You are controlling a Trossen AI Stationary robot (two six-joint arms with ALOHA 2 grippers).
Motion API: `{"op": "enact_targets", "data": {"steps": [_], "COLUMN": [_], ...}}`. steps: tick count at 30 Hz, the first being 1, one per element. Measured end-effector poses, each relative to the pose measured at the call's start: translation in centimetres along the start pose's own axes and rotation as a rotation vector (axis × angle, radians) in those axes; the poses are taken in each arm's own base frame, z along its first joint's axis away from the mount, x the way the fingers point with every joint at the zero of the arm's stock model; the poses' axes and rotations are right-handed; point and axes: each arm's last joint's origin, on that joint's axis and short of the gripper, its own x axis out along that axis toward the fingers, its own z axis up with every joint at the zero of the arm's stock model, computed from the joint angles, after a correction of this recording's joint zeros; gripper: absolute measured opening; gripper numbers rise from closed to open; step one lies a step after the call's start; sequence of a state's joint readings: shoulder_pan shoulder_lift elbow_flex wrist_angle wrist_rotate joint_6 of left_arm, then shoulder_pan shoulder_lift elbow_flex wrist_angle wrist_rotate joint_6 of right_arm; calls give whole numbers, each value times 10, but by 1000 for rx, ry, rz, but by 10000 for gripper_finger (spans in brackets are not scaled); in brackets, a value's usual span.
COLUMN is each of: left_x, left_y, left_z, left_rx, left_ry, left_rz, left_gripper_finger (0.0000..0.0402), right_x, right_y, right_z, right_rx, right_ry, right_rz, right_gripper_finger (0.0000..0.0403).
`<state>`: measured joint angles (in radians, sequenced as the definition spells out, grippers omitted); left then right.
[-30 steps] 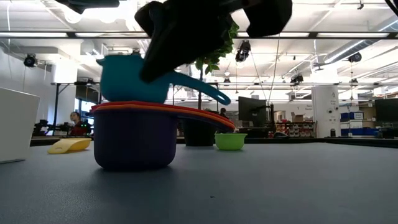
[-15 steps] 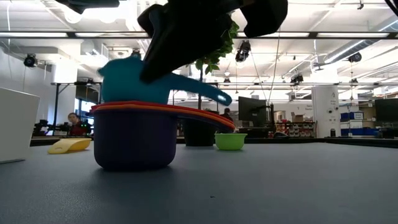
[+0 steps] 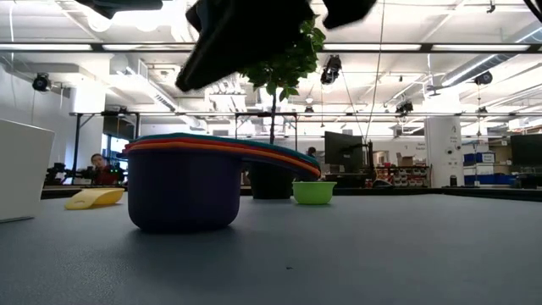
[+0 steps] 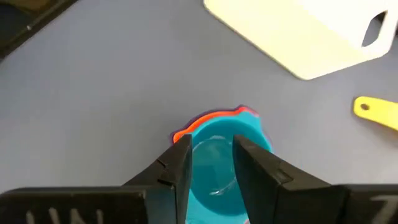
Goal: Nest measuring cups in basket
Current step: Stack the light blue measuring cup on the red measuring cup, then stack the light green measuring cup on the light blue measuring cup
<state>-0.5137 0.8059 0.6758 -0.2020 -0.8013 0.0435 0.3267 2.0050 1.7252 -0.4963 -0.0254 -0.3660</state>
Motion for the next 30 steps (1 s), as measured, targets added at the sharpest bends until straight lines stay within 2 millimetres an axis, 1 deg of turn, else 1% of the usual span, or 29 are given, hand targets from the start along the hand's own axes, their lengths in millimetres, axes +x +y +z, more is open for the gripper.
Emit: {"op": "enact_targets", "data": {"steps": [5, 8, 12, 14, 18, 22, 25, 30], "left_x": [0, 0, 0, 0, 0, 0, 0, 0], "left_y": [0, 0, 0, 0, 0, 0, 0, 0], "left_z": [0, 0, 0, 0, 0, 0, 0, 0], "left_rx": [1, 0, 0, -1, -6, -13, -26, -41], "left_ry": [1, 0, 0, 0, -1, -2, -2, -2], "left_rz": [0, 0, 0, 0, 0, 0, 0, 0], "left_gripper_finger": [0, 0, 0, 0, 0, 0, 0, 0], "right_x": [-14, -29, -53, -62, -74, -78, -77, -78], "right_y": [-2, -5, -7, -8, -7, -3, 1, 8], "right_z": [6, 9, 9, 8, 6, 6, 3, -5], "right_rx": [30, 128, 195, 225, 251, 234, 216, 197], "right_ry": [-6, -5, 31, 46, 79, 106, 137, 159], "right_rz": [-3, -28, -69, -96, -96, -114, -143, -135], "right_gripper_finger": [94, 78, 54, 43, 24, 10, 9, 9]}}
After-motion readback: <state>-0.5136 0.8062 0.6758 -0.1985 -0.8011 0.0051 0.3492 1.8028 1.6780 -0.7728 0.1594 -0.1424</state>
